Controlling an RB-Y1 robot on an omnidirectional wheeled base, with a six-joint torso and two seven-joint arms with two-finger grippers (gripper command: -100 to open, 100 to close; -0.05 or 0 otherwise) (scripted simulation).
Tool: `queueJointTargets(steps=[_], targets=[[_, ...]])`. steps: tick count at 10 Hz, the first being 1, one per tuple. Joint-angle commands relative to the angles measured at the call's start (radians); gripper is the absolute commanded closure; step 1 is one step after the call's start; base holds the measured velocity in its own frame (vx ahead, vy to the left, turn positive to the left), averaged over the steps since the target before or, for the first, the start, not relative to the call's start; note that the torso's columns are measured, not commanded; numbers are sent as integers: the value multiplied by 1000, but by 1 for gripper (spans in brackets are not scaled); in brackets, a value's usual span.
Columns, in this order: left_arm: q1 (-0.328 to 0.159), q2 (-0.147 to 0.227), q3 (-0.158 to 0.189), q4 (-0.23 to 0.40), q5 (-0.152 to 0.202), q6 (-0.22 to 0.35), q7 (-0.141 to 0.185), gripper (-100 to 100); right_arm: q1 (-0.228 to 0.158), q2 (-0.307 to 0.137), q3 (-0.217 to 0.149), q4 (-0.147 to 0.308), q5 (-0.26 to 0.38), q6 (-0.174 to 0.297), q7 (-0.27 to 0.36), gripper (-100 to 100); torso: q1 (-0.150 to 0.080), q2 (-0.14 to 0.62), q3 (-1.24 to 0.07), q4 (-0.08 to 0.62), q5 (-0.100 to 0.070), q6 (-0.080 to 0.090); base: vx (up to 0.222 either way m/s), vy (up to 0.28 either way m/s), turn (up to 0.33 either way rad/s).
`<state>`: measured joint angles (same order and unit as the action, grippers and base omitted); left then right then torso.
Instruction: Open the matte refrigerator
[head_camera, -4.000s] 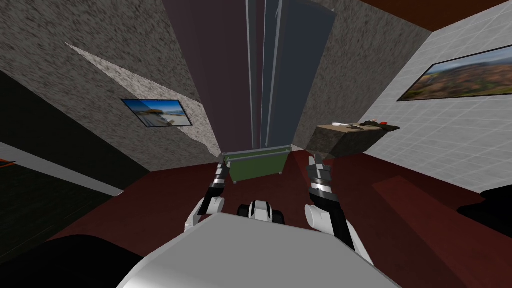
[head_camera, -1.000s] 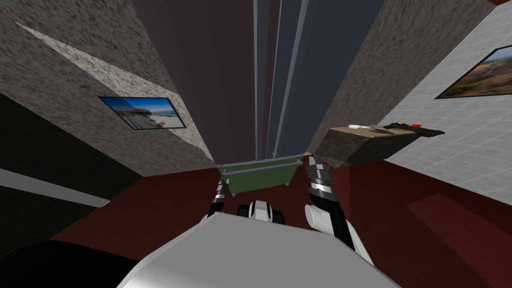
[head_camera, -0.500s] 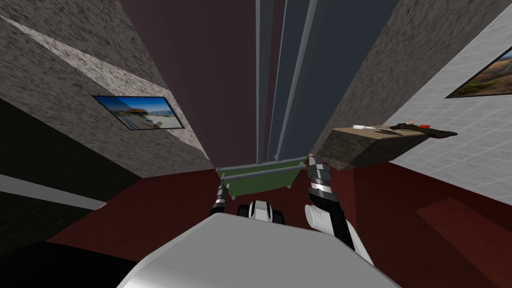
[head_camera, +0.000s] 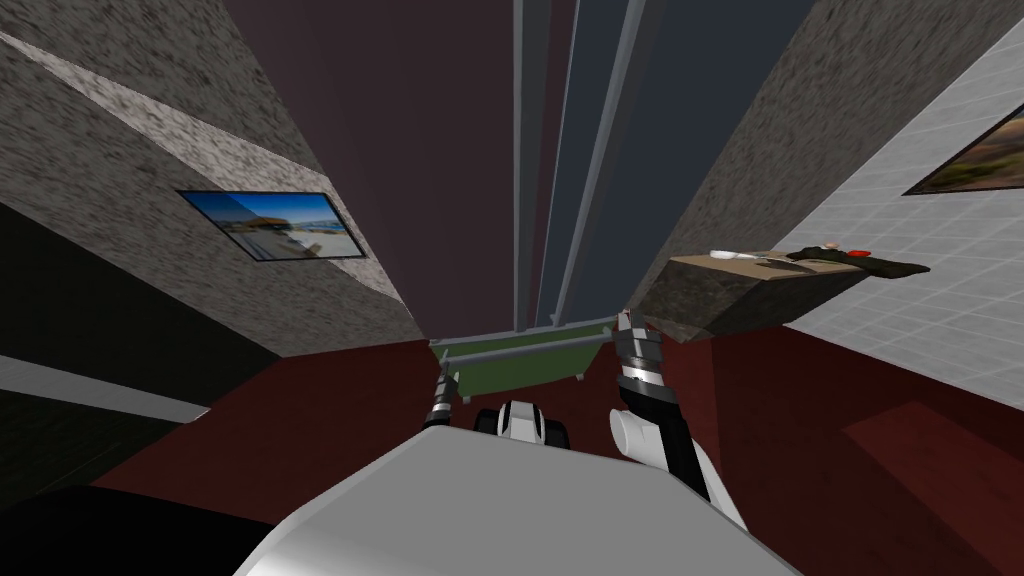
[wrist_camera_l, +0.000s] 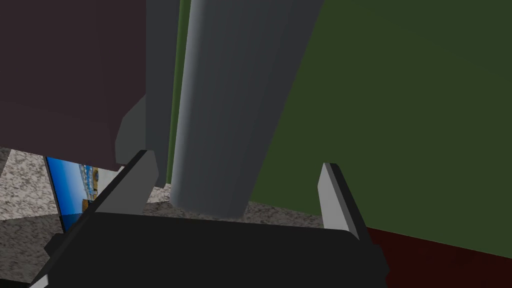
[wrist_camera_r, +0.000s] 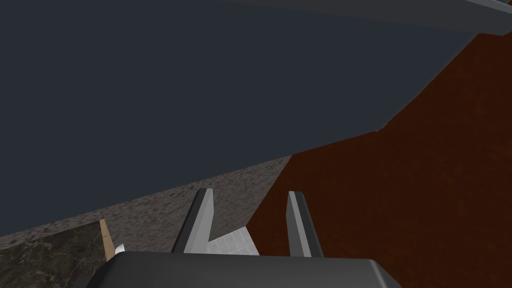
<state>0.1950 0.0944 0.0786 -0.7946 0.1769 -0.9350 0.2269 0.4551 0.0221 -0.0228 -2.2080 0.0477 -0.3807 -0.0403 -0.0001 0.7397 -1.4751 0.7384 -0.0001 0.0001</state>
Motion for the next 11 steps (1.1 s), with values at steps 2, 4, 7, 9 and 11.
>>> queueJointTargets(steps=[2, 4, 7, 9, 11], targets=[[-19, 10, 6, -7, 3, 24, 3, -100, 0, 0, 0, 0, 0, 0, 0, 0, 0, -3, -2, -1, 0, 0, 47, 9, -1], [-19, 6, 6, 0, 3, 9, 0, 100, 0, 0, 0, 0, 0, 0, 0, 0, 0, 1, 2, -3, 4, 1, -33, -2, 9], [-23, 17, 3, -18, 1, 37, 6, 100, 0, 0, 0, 0, 0, 0, 0, 0, 2, 1, 1, -2, 3, 0, -142, -48, 24], [-26, 23, 1, -30, -1, 62, 12, 100, 0, 0, 0, 0, 0, 0, 0, 0, 1, -1, -1, -1, 2, 0, -178, -71, 30], [-20, 25, -1, -32, -2, 58, 12, 100, 0, 0, 0, 0, 0, 0, 0, 0, 2, -8, -4, -1, 1, 1, -104, -32, 17]])
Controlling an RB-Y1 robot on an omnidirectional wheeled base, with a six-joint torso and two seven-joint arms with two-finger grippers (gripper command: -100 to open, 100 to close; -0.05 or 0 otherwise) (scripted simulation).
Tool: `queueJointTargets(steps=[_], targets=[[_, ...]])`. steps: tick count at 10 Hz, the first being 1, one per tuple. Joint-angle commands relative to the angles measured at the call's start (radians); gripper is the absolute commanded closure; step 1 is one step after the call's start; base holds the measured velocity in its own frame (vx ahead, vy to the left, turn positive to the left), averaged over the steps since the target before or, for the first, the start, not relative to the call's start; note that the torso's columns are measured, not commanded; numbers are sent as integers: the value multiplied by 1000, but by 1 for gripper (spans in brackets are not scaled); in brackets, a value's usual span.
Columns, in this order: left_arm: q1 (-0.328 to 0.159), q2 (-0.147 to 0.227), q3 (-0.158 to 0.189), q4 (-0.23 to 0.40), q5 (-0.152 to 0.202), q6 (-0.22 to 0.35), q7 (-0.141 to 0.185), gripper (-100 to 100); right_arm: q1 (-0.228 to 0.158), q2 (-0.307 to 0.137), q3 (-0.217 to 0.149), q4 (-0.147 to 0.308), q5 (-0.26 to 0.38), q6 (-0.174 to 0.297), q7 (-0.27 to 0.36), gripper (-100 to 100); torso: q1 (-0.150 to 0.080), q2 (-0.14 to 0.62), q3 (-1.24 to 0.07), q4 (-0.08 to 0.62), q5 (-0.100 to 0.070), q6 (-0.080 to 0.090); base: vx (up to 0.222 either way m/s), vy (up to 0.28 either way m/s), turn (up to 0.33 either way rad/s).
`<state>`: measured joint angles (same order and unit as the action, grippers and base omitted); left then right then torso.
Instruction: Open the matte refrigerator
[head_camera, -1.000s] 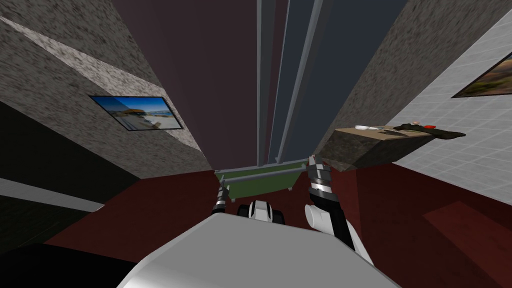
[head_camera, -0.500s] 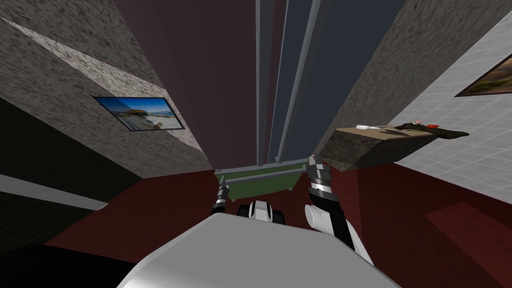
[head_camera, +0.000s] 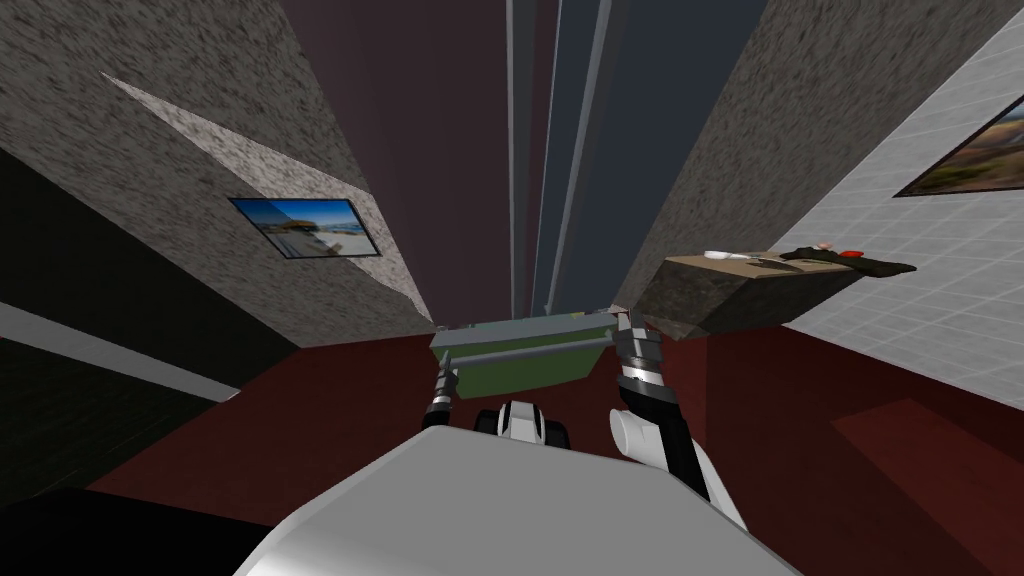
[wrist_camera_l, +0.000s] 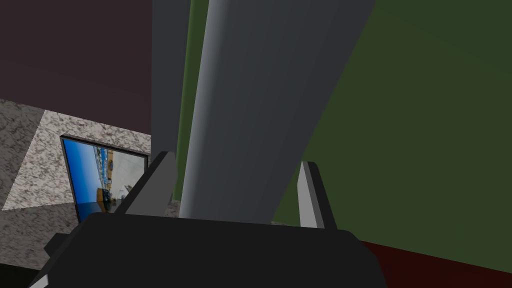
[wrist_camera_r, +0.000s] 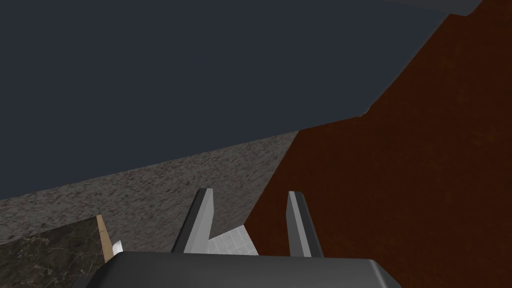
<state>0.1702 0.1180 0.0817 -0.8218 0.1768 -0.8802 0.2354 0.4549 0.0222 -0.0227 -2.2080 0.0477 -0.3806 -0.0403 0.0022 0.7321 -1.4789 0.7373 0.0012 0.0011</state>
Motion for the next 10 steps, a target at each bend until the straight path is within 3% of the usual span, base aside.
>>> queueJointTargets(steps=[1, 10], targets=[[8, 2, -6, -9, -3, 5, 5, 100, 0, 0, 0, 0, 0, 0, 0, 0, 0, 3, 1, -1, 0, -1, -183, -52, 21], [35, 10, -21, -37, -10, 4, 16, 100, 0, 0, 0, 0, 0, 0, 0, 0, 0, 4, 3, -1, 2, -1, -165, -49, 17]])
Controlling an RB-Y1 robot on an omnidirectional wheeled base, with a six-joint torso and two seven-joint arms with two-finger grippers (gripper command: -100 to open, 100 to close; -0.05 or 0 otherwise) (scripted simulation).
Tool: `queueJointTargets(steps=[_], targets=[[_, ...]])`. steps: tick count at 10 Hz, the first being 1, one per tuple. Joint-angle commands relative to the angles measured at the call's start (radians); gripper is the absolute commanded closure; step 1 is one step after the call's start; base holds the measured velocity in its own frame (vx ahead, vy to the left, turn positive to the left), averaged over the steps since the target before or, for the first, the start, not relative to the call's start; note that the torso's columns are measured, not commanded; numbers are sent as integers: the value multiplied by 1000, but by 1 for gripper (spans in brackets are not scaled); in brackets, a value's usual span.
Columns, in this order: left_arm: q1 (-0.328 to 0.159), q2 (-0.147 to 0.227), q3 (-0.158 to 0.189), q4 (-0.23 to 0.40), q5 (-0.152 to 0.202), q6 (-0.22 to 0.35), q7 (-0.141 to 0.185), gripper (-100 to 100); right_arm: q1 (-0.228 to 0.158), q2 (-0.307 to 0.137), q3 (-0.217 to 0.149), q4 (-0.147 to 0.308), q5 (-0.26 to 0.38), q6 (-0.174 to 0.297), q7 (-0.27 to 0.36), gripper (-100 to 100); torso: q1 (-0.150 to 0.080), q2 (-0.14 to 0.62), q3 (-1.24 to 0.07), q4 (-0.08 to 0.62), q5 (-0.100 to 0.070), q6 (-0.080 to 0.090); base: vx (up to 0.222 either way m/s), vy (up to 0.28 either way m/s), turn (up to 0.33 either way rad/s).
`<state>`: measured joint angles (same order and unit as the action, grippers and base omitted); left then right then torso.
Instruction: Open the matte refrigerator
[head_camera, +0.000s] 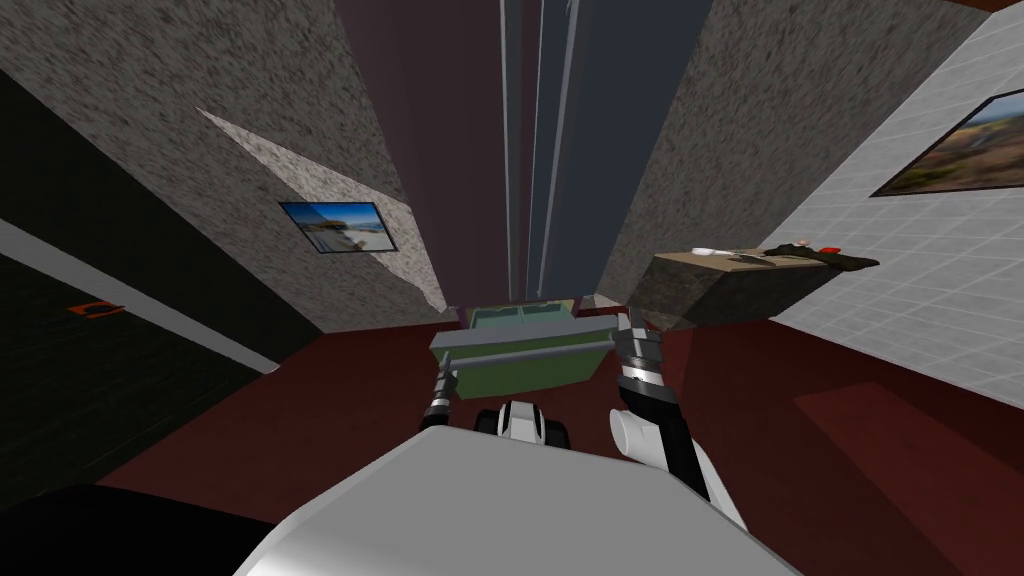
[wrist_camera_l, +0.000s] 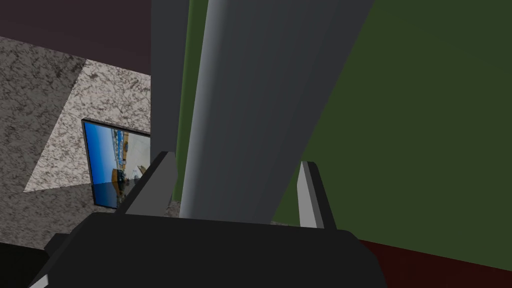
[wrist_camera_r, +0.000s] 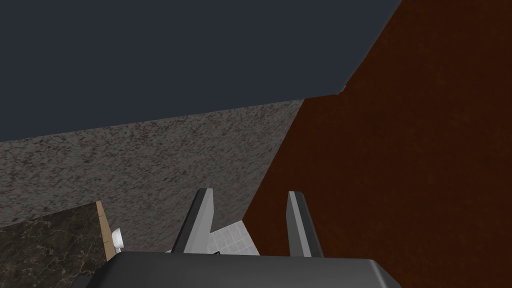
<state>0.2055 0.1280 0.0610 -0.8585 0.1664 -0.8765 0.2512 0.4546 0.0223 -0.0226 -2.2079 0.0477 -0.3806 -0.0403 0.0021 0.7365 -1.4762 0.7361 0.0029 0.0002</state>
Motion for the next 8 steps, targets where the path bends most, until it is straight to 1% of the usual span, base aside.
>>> queueJointTargets(steps=[1, 2, 8], targets=[[12, 1, -6, -5, -3, -1, 4, 100, 0, 0, 0, 0, 0, 0, 0, 0, 1, -6, -3, 1, -1, 0, -134, -23, 18], [-7, 13, 0, -16, 1, 26, 6, -100, 0, 0, 0, 0, 0, 0, 0, 0, 1, -2, -2, 0, -1, -1, -108, -35, 10], [-81, 84, 25, -110, 20, 202, 34, -100, 0, 0, 0, 0, 0, 0, 0, 0, -5, 6, 2, 6, -7, 0, -72, -53, 6]])
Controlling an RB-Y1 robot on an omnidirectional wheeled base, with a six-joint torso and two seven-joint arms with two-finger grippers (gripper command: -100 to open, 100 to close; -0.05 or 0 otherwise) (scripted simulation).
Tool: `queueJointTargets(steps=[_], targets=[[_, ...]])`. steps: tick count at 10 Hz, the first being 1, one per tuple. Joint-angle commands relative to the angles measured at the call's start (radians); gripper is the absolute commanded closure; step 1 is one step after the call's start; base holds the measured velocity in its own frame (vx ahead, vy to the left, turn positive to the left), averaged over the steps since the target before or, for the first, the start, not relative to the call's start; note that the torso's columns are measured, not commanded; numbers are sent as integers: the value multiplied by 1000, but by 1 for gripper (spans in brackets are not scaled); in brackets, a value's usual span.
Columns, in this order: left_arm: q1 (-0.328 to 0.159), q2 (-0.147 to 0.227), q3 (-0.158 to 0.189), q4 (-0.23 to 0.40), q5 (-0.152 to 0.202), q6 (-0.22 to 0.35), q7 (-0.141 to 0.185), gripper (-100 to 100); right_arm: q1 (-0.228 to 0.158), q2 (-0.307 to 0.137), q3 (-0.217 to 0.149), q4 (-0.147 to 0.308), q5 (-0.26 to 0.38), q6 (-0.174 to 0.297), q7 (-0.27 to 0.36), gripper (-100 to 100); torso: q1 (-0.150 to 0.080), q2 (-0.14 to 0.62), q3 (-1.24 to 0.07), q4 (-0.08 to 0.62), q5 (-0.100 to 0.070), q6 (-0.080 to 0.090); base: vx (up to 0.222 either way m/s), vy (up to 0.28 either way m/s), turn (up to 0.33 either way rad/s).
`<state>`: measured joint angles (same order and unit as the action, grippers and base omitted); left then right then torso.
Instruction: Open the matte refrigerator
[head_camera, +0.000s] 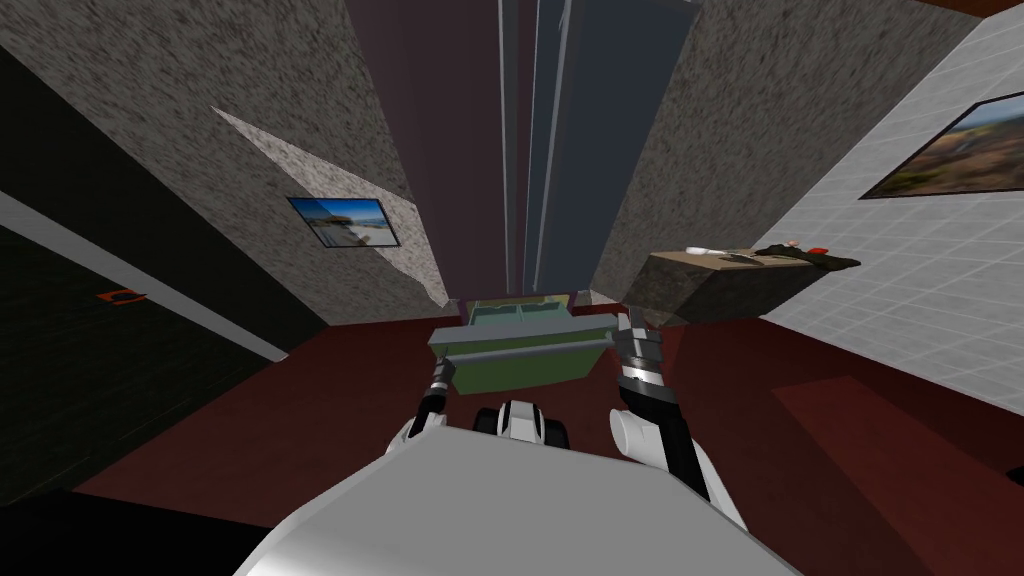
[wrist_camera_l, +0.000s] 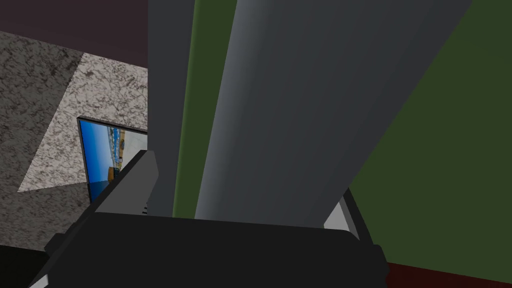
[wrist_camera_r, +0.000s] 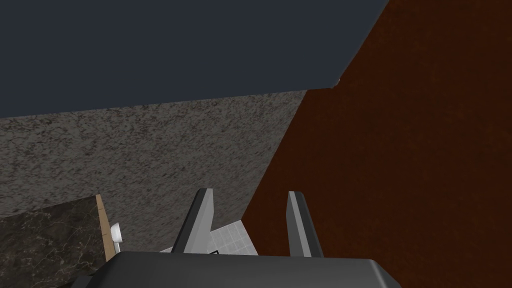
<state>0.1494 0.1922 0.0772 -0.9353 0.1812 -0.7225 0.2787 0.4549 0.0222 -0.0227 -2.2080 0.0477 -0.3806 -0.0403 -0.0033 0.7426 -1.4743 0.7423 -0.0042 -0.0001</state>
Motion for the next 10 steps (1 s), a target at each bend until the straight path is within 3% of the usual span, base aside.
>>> queueJointTargets(steps=[1, 2, 3, 4, 5, 10], targets=[[-37, 31, 13, -49, 9, 78, 11, -100, 0, 0, 0, 0, 0, 0, 0, 0, -4, 3, 1, 3, -3, 0, -83, -66, -1], [-37, 31, 13, -49, 9, 78, 11, -100, 0, 0, 0, 0, 0, 0, 0, 0, -6, 6, 2, 5, -6, -1, -56, -35, 8], [-61, 55, 21, -80, 15, 136, 21, -100, 0, 0, 0, 0, 0, 0, 0, 0, -5, 5, 2, 5, -6, 0, -80, -51, 19], [-38, 38, 15, -60, 12, 128, 13, -100, 0, 0, 0, 0, 0, 0, 0, 0, -9, 8, 3, 9, -9, 1, -31, -18, 4], [-37, 38, 16, -61, 13, 143, 12, 0, 0, 0, 0, 0, 0, 0, 0, 0, -8, 6, 3, 6, -6, 0, 0, 0, 0], [-25, 34, 12, -46, 12, 155, 12, 0, 0, 0, 0, 0, 0, 0, 0, 0, 1, -3, -1, -2, 2, 0, 0, 0, 0]])
